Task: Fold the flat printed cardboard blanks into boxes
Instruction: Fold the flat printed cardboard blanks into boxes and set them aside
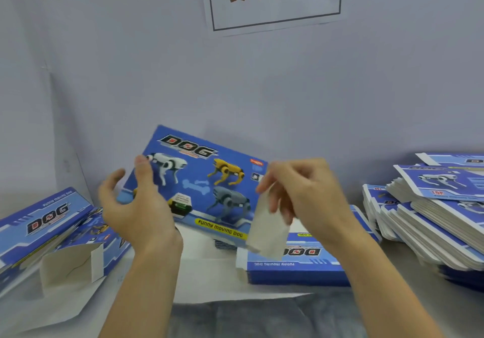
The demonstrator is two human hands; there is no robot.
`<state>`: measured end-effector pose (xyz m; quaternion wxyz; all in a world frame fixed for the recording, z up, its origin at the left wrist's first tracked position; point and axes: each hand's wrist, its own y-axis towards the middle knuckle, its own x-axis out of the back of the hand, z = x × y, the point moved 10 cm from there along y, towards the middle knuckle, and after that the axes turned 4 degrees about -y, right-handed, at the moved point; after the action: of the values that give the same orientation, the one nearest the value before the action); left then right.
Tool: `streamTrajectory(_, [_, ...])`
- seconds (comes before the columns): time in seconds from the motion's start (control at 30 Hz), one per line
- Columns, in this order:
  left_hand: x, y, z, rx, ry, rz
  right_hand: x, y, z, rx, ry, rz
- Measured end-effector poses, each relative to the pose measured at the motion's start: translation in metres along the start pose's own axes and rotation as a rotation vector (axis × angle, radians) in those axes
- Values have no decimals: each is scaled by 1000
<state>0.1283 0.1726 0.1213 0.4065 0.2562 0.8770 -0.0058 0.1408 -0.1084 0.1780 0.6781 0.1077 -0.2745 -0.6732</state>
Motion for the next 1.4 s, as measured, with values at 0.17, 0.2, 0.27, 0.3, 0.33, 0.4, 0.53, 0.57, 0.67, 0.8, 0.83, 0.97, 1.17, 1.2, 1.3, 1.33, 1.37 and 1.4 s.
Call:
streamTrajectory(0.17, [10,-8,34,204,3,-101,-47,-16,-38,-343,-361,343])
streamTrajectory(0.2, [8,-12,38,230,29,-94,-40,-14,-43,-361,-411,275])
streamTrajectory(0.27, [4,-20,50,312,30,-65,-22,-9,-49,-377,-483,127])
streamTrajectory(0.3, [-1,-24,58,379,11,-24,-14,-7,-51,-386,-459,61])
streamTrajectory(0.33, [-9,-30,66,460,-1,43,-7,-6,-56,-407,-396,10])
streamTrajectory(0.4, [-31,-49,79,634,-18,238,-4,-8,-71,-489,-204,-36])
streamTrajectory(0.53, [-52,-86,91,856,30,563,-6,-14,-103,-605,477,-204])
streamTrajectory(0.57, [-50,-92,94,890,87,611,0,-13,-107,-562,589,-273])
streamTrajectory(0.67, [-43,-89,96,824,319,708,24,-9,-109,-422,644,-378])
streamTrajectory(0.8, [-46,-56,71,571,286,655,29,-1,-100,-342,349,-164])
streamTrajectory(0.83, [-50,-54,64,516,275,698,22,1,-94,-310,287,-59])
streamTrajectory(0.97, [-72,-69,49,429,171,926,-16,-4,-77,-266,223,305])
streamTrajectory(1.17, [-85,-89,44,380,208,1100,-8,4,-70,-146,304,75])
streamTrajectory(1.2, [-87,-93,47,385,222,1086,-6,5,-68,-110,323,9])
streamTrajectory(1.3, [-91,-98,46,287,251,998,-2,3,-67,-73,332,-121])
streamTrajectory(1.33, [-92,-98,45,255,247,980,1,2,-68,-74,333,-155])
streamTrajectory(1.37, [-92,-97,45,235,238,965,4,0,-68,-72,334,-184])
streamTrajectory(1.4, [-91,-95,45,222,235,951,6,0,-68,-68,336,-203])
